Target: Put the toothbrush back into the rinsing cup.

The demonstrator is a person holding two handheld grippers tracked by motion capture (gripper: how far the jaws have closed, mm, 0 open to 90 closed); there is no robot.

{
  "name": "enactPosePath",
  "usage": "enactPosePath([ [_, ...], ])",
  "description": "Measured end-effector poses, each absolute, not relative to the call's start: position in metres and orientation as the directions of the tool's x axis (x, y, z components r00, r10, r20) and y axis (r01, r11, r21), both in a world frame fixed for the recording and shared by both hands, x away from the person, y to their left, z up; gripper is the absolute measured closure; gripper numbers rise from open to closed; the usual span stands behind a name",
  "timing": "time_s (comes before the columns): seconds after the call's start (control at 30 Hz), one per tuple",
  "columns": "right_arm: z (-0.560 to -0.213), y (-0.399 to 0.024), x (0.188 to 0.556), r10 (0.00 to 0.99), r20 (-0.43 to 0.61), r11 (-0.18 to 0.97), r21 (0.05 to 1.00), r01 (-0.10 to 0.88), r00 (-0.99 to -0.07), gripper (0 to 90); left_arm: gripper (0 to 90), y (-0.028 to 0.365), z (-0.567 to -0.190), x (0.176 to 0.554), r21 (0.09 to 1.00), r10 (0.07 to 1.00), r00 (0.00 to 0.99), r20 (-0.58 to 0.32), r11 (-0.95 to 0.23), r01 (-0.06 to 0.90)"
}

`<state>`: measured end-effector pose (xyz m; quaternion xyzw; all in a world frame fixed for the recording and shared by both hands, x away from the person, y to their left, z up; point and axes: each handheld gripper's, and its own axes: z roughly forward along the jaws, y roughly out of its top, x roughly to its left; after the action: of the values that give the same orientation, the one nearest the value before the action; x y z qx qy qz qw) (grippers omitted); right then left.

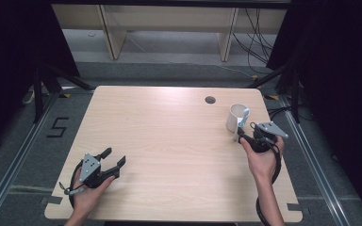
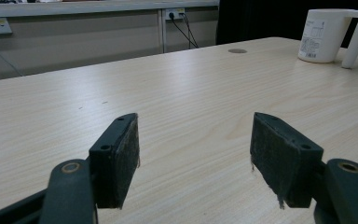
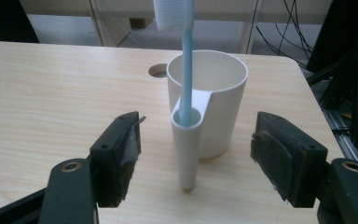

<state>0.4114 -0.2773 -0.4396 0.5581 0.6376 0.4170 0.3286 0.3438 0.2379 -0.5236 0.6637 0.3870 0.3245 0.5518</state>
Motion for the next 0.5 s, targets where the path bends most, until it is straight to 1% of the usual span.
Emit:
enactPosePath([
  [0.07, -0.441, -0.280, 0.408, 0.983, 0.038, 0.043, 0.902, 0.429, -0.179, 33.1, 32.4, 0.238, -0.524, 0.344, 0.983, 0.872, 0.490, 0.004, -0.092, 0.157],
  [0.1, -0.442, -0.278, 0.404, 0.986, 0.051, 0.025, 0.899, 0.438, -0.162, 33.1, 32.4, 0.238, -0.524, 0.344, 0.983, 0.872, 0.490, 0.004, -0.093, 0.156],
  [0.13, -0.443, -0.281, 0.403, 0.983, 0.035, 0.047, 0.901, 0.431, -0.181, 33.0, 32.4, 0.238, -0.524, 0.344, 0.983, 0.872, 0.490, 0.004, -0.093, 0.156],
  [0.23, -0.445, -0.280, 0.396, 0.985, 0.054, 0.023, 0.898, 0.440, -0.162, 33.1, 32.4, 0.238, -0.524, 0.344, 0.984, 0.872, 0.489, 0.004, -0.091, 0.156],
  [0.37, -0.452, -0.285, 0.389, 0.981, 0.053, 0.035, 0.901, 0.433, -0.188, 33.0, 32.4, 0.238, -0.524, 0.344, 0.983, 0.872, 0.490, 0.004, -0.092, 0.157],
  [0.4, -0.452, -0.285, 0.386, 0.984, 0.058, 0.026, 0.892, 0.452, -0.171, 33.0, 32.4, 0.238, -0.524, 0.344, 0.984, 0.872, 0.489, 0.003, -0.091, 0.156],
  [0.5, -0.457, -0.287, 0.381, 0.980, 0.060, 0.027, 0.903, 0.430, -0.187, 33.1, 32.4, 0.238, -0.524, 0.344, 0.984, 0.872, 0.489, 0.002, -0.090, 0.156],
])
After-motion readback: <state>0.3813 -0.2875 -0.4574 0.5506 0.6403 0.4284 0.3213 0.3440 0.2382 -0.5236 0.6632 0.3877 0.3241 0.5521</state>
